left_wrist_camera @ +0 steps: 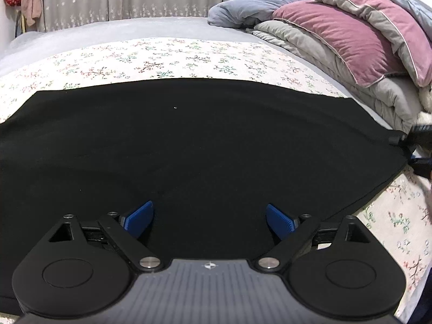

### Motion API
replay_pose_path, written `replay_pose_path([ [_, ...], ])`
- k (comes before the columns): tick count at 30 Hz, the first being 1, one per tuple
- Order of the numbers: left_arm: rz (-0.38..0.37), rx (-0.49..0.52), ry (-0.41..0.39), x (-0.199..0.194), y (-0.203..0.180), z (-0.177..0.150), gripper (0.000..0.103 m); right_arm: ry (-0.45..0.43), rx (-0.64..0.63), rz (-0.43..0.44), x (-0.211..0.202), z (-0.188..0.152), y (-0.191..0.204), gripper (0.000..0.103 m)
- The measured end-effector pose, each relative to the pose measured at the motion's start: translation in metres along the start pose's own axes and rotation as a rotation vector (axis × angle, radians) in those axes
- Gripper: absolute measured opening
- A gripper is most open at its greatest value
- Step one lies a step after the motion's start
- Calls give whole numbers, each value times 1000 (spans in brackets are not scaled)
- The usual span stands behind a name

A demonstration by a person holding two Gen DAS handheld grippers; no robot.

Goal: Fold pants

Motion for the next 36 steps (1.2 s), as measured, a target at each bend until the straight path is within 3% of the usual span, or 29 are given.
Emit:
replay_pose_path([
  [1,-6,-9,0,0,1,0,103,-11,14,-18,1,0,-2,32],
  [2,-14,-20,2,-1,3,0,103,-18,45,-23,2,0,-5,20],
  [4,-31,-54,4,-4,7,2,103,-23,115,-13,8,0,-8,9],
  [8,-41,-143,-6,-13,28,8,103,-104,119,5,1,-1,9,7],
  [11,-39,-230,-21,-20,51,13,103,-218,-43,32,-15,-7,50,7],
  [14,-42,-347,-35,-27,77,16,103,-324,-370,112,-33,-37,118,7],
  [16,-40,-425,-42,-30,96,15,103,-359,-720,182,-44,-89,171,7],
  [18,-33,-491,-45,-33,112,12,103,-319,-1137,230,-47,-170,208,7],
  [20,-28,-546,-39,-33,122,8,103,-205,-1500,254,-39,-257,217,8],
  [22,-25,-590,-34,-34,129,4,103,-28,-1698,251,-24,-320,207,6],
  [23,-28,-605,-33,-35,132,2,103,1,-1757,233,-19,-338,202,6],
  [24,-34,-611,-33,-36,133,2,103,-78,-1821,215,-20,-350,200,11],
  [26,-42,-609,-38,-39,134,1,103,-73,-1856,218,-24,-355,205,14],
  [28,-46,-601,-37,-38,133,3,103,-2,-1753,249,-25,-342,214,17],
  [30,-58,-597,-34,-37,133,3,103,43,-1683,227,-19,-330,218,19],
  [32,-77,-583,-31,-36,131,5,103,37,-1680,214,-15,-327,219,26],
  [36,-108,-564,-22,-33,127,7,103,22,-1703,232,-17,-329,217,27],
])
Point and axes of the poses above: each gripper's, at about its wrist camera, not at the fingertips, and x roughly the way its jaws point, y to its left, z to its top, the point moved 5 cm from there along x, roughly the way its jaws point, and after that the axes turned 4 degrees about x, right-handed, at the moved point
